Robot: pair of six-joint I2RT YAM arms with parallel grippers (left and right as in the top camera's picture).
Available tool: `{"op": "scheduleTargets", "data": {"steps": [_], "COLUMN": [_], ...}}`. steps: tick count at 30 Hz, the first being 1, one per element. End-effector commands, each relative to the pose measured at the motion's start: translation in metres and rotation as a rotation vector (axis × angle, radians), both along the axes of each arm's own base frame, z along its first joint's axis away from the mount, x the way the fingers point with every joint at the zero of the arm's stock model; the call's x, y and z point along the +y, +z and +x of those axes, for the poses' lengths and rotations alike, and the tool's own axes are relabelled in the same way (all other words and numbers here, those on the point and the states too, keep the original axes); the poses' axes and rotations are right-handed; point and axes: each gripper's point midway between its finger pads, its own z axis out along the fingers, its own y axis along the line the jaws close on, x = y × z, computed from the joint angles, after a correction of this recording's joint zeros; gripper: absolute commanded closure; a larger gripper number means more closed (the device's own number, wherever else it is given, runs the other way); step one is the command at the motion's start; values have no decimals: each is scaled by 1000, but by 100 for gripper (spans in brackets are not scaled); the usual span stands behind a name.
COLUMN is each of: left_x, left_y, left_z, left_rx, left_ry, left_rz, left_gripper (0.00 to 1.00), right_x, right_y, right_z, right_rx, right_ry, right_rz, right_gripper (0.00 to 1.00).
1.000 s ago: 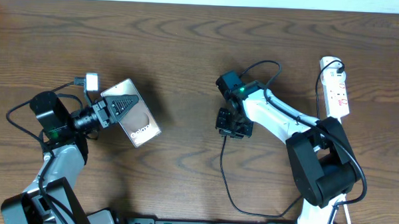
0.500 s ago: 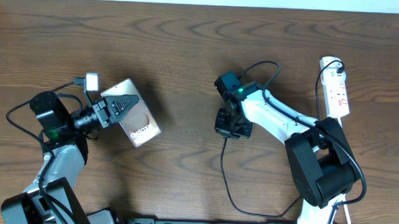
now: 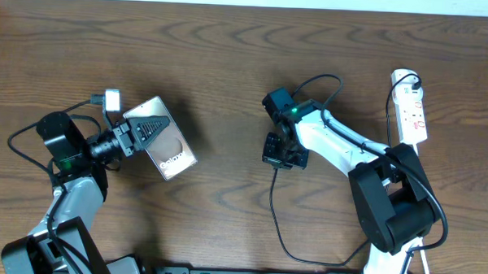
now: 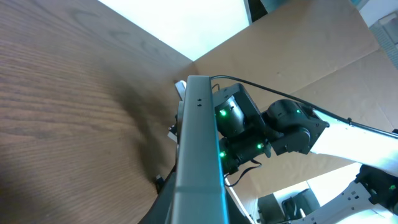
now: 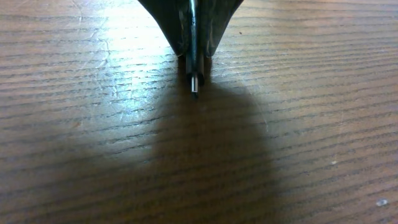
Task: Plug charger to phone and switch on socket
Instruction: 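Close the right gripper on the cable just behind the plug, then lift the plug with the right gripper and carry it toward the phone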
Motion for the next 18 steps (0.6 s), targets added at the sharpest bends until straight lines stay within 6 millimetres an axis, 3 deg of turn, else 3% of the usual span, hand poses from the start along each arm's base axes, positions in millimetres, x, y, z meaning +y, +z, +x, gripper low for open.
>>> {"op": "scheduleTargets", "data": {"steps": [1, 11, 18], "left_x": [-1, -1, -1], "left_y": [3, 3, 3], "left_z": [-4, -4, -4], "left_rx": [-22, -22, -22], "left_ry": [-25, -25, -25], "left_rz": [-1, -1, -1], "left_gripper": [93, 93, 92], "right_x": [-2, -4, 1], "right_y": [-6, -6, -3], "right_z": [-4, -7, -23], "right_rx": [15, 27, 78], "right_ry": [-4, 12, 181], "right_rz": [-22, -29, 36], "right_gripper": [99, 99, 99]}}
